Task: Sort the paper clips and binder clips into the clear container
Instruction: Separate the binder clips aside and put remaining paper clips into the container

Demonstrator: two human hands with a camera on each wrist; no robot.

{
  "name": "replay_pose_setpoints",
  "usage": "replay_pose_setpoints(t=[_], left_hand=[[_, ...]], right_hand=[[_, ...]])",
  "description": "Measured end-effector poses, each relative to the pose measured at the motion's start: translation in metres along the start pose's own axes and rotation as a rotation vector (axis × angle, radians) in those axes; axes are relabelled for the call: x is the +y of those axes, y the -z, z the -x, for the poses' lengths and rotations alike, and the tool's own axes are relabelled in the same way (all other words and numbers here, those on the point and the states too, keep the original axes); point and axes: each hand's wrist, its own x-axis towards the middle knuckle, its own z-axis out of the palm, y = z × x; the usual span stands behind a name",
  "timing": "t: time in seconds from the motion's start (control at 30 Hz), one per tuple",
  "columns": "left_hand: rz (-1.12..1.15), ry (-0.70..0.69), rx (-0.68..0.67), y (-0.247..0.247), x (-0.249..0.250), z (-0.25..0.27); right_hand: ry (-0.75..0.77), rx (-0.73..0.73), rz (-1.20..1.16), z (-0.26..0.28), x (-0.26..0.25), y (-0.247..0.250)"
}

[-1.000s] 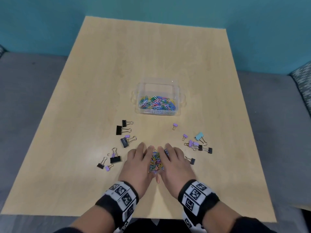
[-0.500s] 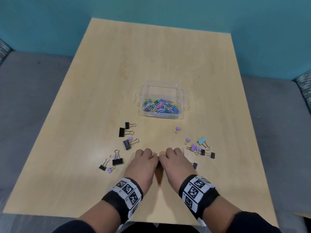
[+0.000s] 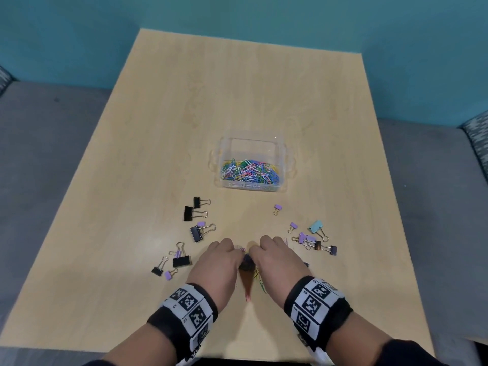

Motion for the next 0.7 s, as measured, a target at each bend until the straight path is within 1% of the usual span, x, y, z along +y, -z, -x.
replay_pose_setpoints(t=[0.1, 0.2, 0.33, 0.4, 0.43, 0.5, 0.6, 0.67, 0.7], left_hand=[[0.088, 0.089, -0.023, 0.005, -0.001, -0.004], [0.26, 0.147, -0.081, 0.021, -0.003, -0.008], [0.525, 0.221, -0.068, 0.048, -0.007, -0.022], [0.663, 0.261, -0.048, 0.063, -0.011, -0.038], [0.685, 0.267, -0.021, 0.072, -0.014, -0.05], [0.63, 0.253, 0.066, 0.089, -0.017, -0.08], [0.488, 0.232, 0.194, 0.114, -0.013, -0.124], [0.446, 0.225, 0.203, 0.12, -0.009, -0.143], [0.426, 0.22, 0.18, 0.12, -0.008, -0.148]], right_hand=[[0.012, 0.006, -0.047, -0.001, 0.006, 0.001], [0.001, 0.004, -0.121, -0.001, 0.012, 0.005], [-0.101, 0.059, -0.44, -0.01, 0.024, 0.027], [-0.154, 0.13, -0.563, -0.025, 0.033, 0.043], [-0.184, 0.173, -0.616, -0.035, 0.038, 0.051], [-0.228, 0.255, -0.644, -0.06, 0.048, 0.07], [-0.258, 0.35, -0.551, -0.098, 0.06, 0.095], [-0.258, 0.369, -0.511, -0.118, 0.062, 0.105], [-0.257, 0.361, -0.514, -0.124, 0.062, 0.108]])
